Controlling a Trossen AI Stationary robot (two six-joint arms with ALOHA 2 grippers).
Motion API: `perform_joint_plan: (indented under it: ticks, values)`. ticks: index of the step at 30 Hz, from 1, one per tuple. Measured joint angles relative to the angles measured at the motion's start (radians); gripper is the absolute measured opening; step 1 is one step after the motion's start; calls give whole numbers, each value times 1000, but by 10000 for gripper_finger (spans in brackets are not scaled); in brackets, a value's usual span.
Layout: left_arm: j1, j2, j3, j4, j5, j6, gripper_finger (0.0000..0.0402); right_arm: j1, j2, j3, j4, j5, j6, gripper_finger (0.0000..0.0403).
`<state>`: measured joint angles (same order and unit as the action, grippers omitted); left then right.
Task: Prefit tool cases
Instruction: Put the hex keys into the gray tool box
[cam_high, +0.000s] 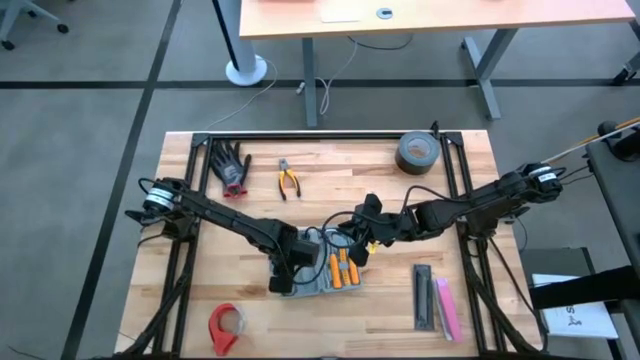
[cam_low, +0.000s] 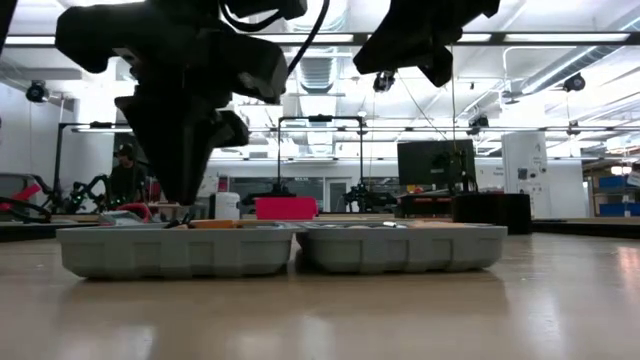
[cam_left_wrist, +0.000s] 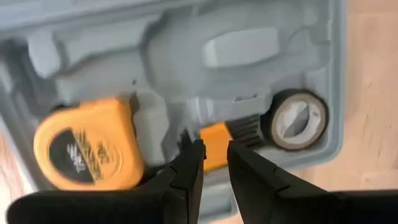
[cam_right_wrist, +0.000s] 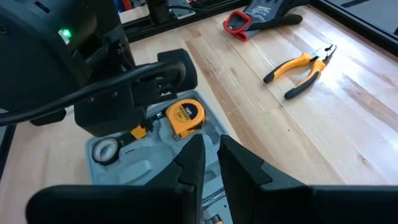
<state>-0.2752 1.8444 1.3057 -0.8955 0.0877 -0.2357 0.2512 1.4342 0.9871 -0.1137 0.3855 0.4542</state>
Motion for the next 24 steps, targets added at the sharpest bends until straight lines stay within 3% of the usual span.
perform_joint_plan:
  ticks: [7, 24]
  values:
    - [0, -8, 4, -33, -19, -73, 76, 0, 0, 0, 1, 0, -3, 32]
    - [1, 10, -79, 69, -23, -51, 72, 0, 0, 0, 11, 0, -6, 32]
